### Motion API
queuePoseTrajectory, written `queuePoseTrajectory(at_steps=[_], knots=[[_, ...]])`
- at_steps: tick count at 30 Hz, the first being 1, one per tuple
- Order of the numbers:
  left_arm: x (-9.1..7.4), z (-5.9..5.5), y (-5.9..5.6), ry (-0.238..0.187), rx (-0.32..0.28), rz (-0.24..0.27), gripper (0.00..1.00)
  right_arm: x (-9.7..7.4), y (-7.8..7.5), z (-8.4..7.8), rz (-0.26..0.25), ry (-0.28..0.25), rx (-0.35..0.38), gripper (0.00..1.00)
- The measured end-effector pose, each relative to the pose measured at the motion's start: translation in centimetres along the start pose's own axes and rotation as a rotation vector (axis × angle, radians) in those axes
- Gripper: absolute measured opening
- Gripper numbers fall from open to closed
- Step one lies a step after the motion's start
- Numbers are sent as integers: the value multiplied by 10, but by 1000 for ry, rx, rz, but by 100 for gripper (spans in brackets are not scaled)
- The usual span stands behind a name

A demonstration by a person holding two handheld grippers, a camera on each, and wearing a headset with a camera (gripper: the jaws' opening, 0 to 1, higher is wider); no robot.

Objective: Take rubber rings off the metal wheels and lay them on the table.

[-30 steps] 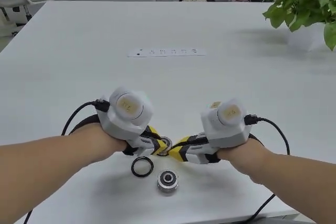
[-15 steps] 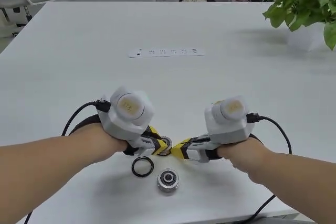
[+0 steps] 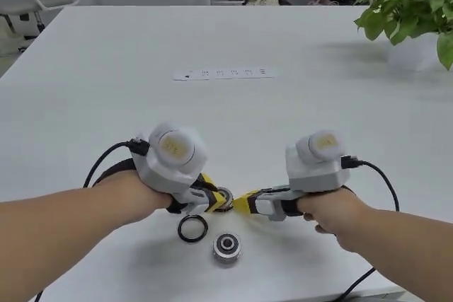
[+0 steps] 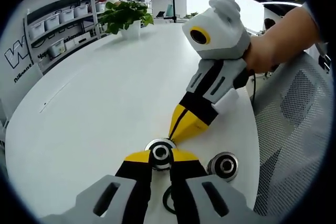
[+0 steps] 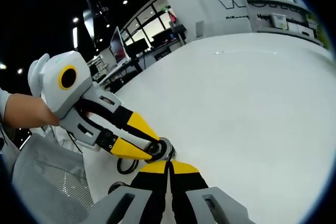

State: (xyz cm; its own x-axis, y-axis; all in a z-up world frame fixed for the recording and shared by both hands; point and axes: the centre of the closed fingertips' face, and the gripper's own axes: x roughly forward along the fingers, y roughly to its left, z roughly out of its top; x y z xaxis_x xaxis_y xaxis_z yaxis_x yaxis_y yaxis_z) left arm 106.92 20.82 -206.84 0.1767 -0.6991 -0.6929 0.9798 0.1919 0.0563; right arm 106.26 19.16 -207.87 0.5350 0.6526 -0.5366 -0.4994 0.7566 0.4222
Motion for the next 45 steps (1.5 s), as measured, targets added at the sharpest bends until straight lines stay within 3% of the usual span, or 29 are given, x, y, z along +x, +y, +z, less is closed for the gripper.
queuePoseTrajectory(at_steps=[2,6,8,12,27,39,45], knots=[[0,0,0,1,0,1,8,-1,1,3,13,-21,24,0],[0,0,0,1,0,3,8,0,5,5,20,-32,-7,0],[0,0,0,1,-1,4,8,0,5,4,15,-29,-57,0],[1,0,0,1,0,5,8,0,8,5,14,-31,-83,0],[0,0,0,2,6,16,8,5,17,9,35,-27,-142,0],[0,-1,-1,3,5,16,8,2,26,13,92,-56,-125,0],[0,-1,-1,4,-1,18,8,2,25,11,85,-44,-139,0]])
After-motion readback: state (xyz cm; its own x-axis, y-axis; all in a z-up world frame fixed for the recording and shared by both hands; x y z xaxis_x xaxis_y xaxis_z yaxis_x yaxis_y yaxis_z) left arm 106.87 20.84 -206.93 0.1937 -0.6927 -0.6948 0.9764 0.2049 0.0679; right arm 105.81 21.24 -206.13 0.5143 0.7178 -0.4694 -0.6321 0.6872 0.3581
